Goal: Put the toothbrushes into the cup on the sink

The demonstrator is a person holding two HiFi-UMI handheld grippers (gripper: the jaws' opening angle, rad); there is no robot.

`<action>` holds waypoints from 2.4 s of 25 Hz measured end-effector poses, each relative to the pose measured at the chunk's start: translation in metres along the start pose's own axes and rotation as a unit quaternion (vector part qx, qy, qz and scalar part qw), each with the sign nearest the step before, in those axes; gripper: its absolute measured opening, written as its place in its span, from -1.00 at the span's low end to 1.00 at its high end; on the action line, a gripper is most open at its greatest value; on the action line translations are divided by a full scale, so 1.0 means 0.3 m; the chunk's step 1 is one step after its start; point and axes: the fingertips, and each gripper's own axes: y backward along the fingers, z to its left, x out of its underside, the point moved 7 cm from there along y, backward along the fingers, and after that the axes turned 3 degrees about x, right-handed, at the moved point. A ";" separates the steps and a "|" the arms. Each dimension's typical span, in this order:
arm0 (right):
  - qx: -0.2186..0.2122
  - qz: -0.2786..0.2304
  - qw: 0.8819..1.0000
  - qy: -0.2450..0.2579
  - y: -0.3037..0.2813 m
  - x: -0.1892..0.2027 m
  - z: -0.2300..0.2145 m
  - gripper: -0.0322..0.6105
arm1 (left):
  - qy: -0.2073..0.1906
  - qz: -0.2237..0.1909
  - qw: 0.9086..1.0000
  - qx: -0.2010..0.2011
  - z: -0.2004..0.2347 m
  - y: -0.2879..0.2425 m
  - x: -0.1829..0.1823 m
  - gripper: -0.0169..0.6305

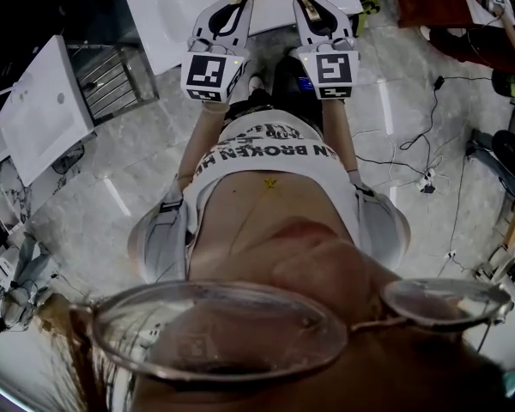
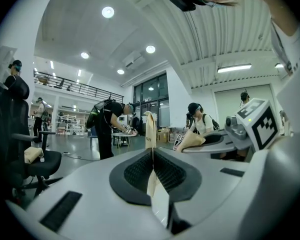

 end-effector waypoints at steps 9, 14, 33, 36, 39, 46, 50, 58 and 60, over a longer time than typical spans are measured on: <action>-0.017 -0.018 1.000 0.009 -0.087 -0.063 -0.080 -0.70 | -0.004 -0.010 1.000 -0.013 0.047 -0.097 -0.073 -0.90; -0.026 -0.026 0.999 0.018 -0.109 -0.108 -0.103 -0.70 | -0.006 -0.019 1.000 -0.024 0.062 -0.108 -0.117 -0.90; -0.078 -0.038 0.996 0.038 -0.235 -0.091 -0.298 -0.70 | 0.002 -0.022 0.995 -0.093 0.052 -0.263 -0.127 -0.90; -0.079 -0.032 0.996 0.039 -0.287 -0.101 -0.256 -0.70 | 0.006 -0.022 0.996 -0.091 0.120 -0.245 -0.118 -0.90; -0.073 -0.030 0.996 0.036 -0.324 -0.120 -0.236 -0.70 | 0.006 -0.021 0.996 -0.083 0.169 -0.247 -0.122 -0.90; -0.049 -0.024 0.998 0.036 -0.359 -0.144 -0.222 -0.70 | -0.004 -0.024 0.998 -0.054 0.235 -0.277 -0.147 -0.90; -0.036 -0.015 0.999 0.031 -0.405 -0.131 -0.205 -0.70 | -0.002 -0.017 0.999 -0.040 0.292 -0.293 -0.111 -0.90; -0.009 -0.001 1.000 0.014 -0.417 -0.081 -0.249 -0.70 | -0.008 -0.004 1.000 -0.008 0.296 -0.372 -0.090 -0.90; -0.009 0.004 1.000 0.009 -0.424 -0.067 -0.284 -0.70 | -0.007 0.002 1.000 -0.003 0.285 -0.416 -0.090 -0.90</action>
